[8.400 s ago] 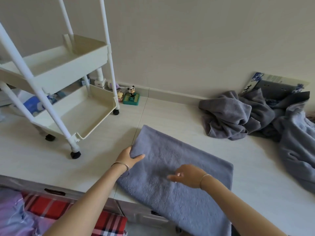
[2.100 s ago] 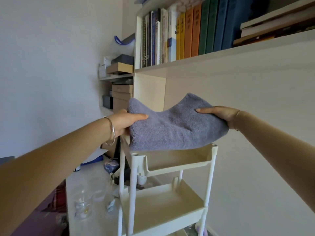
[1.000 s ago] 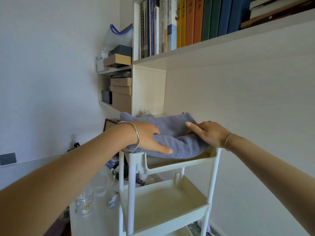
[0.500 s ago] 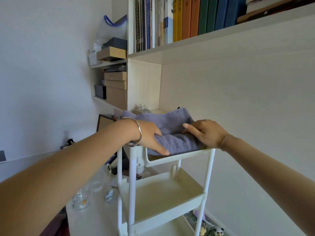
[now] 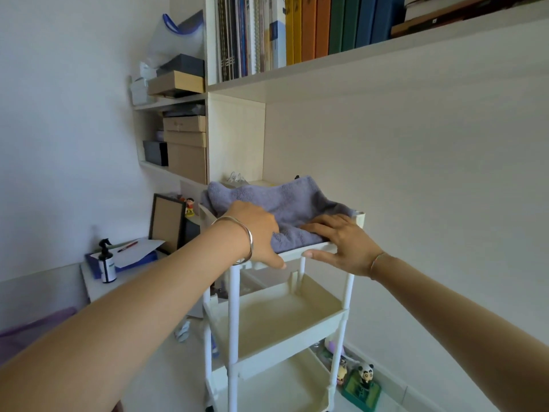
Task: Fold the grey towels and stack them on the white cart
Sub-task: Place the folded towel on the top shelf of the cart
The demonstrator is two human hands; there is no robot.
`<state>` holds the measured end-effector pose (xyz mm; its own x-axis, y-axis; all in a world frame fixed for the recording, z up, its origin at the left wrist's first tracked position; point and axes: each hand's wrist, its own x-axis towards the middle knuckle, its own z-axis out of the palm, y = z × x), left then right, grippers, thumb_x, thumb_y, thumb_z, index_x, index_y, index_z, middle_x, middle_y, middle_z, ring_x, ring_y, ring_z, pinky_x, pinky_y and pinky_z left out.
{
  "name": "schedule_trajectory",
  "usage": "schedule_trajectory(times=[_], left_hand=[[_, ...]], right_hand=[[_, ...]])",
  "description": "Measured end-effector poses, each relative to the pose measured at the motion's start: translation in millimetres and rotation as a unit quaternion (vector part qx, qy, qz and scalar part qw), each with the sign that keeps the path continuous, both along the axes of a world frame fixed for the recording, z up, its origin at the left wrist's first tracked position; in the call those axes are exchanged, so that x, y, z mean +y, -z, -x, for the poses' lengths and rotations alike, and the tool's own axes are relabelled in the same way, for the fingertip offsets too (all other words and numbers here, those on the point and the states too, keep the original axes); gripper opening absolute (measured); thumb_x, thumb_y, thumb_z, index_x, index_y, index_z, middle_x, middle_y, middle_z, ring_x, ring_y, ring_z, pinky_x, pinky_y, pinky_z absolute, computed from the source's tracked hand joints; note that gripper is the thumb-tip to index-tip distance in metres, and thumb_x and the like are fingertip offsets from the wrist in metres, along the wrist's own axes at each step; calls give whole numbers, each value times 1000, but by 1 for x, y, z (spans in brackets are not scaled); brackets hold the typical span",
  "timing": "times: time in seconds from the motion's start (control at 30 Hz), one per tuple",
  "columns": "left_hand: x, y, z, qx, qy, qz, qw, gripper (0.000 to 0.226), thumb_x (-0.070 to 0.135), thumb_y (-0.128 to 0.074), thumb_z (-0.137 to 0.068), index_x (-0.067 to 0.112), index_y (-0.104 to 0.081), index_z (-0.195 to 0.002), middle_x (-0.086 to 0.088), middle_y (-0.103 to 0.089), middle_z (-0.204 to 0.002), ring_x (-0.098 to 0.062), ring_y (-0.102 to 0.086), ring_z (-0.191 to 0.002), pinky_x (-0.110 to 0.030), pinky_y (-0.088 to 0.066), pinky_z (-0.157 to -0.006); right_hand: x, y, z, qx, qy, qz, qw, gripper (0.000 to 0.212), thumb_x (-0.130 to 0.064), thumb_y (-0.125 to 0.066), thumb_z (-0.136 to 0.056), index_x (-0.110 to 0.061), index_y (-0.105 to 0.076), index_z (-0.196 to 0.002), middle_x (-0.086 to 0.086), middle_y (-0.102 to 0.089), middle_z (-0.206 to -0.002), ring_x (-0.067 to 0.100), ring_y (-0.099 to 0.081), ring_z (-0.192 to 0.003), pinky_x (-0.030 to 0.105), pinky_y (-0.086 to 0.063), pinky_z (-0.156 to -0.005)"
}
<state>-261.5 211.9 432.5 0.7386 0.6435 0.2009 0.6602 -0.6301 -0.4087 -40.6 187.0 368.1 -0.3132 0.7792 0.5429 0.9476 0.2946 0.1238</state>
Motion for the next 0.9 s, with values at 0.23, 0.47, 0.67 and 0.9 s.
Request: schedule_trajectory(times=[0.23,0.47,0.67,0.9], left_hand=[[-14,22,3,-56,57,-112,990,71,75,-39,-79,25,-48,-127,1,-57,-124,-21,-49,-115,-33,-36,-83],[-81,93,-60,-189,296,49,935,55,49,-46,-91,23,-39,-139,2,-42,-142,-19,-36,-131,-32,-23,-107],[-170,167,-138,-129,373,168,903,56,52,-36,-92,25,-37,-141,2,-37,-147,-16,-32,-135,-28,-20,-108],[-288,237,-205,-71,453,231,858,51,50,-44,-92,25,-42,-136,4,-45,-140,-19,-40,-128,-31,-30,-103]], right_hand=[[-63,0,2,27,74,-7,997,60,-58,-46,-88,-25,-45,-138,0,-48,-141,25,-49,-124,34,-34,-105],[-212,60,-40,160,273,33,948,54,-41,-52,-93,-29,-36,-143,-5,-33,-150,17,-39,-133,29,-28,-108],[-366,126,-65,263,425,48,865,51,-36,-56,-92,-25,-42,-139,-2,-32,-151,22,-40,-133,34,-30,-109],[-509,184,-71,321,544,44,774,48,-33,-59,-91,-23,-46,-136,-3,-32,-151,20,-43,-131,36,-37,-107]])
